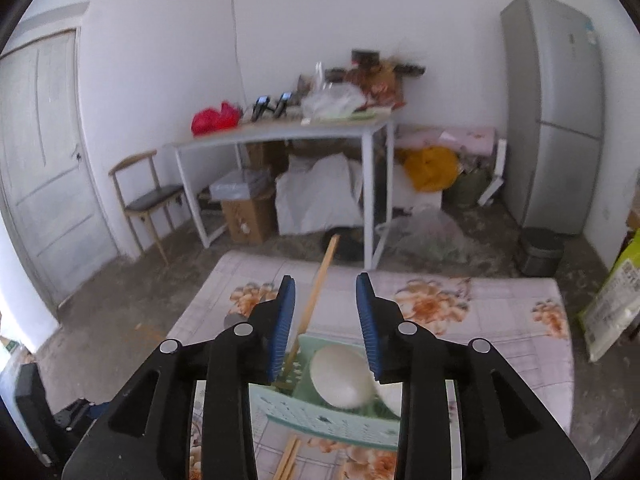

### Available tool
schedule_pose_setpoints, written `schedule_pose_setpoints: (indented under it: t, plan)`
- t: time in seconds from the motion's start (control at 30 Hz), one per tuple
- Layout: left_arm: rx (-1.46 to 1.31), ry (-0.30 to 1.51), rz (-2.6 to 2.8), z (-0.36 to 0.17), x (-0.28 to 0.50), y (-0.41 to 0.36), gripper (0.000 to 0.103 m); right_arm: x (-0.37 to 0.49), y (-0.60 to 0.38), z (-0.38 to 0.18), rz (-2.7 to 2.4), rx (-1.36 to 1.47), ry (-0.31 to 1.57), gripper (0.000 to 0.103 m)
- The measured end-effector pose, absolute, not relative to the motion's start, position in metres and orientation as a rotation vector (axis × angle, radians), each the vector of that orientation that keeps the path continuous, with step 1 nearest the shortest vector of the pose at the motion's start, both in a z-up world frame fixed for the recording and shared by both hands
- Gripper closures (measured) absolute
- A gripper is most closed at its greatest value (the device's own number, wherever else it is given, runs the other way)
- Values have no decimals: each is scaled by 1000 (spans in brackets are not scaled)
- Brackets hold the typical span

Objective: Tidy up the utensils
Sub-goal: 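Lower the chopstick into the green holder and open the right tool, then grasp another wooden chopstick on the table with the right tool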

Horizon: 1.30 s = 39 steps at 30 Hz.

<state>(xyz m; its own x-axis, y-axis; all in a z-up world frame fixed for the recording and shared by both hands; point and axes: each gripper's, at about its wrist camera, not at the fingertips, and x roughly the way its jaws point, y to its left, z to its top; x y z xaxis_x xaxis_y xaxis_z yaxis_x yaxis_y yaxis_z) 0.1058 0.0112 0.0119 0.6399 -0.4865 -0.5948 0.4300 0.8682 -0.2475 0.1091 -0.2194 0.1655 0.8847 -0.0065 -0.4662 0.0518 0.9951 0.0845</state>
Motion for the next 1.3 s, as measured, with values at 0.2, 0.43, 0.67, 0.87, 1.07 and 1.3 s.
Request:
schedule_pose_setpoints:
  t: [0.2, 0.43, 0.67, 0.87, 1.07, 1.3]
  plan:
    - [-51, 736, -534, 6, 105, 0, 10, 45, -227, 164, -24, 131, 457, 68]
    - [58, 830, -516, -17, 111, -24, 10, 24, -235, 68, -84, 269, 760, 68]
    - [172, 908, -508, -44, 108, -44, 10, 24, -217, -14, -85, 380, 999, 80]
    - [255, 939, -478, -64, 106, -54, 8, 34, -195, -31, -102, 224, 1044, 92]
    - [274, 934, -488, -67, 105, -53, 6, 28, -205, -38, -130, 234, 1039, 98]
    - [263, 955, -511, -64, 107, -52, 9, 7, -232, -39, -179, 332, 1013, 98]
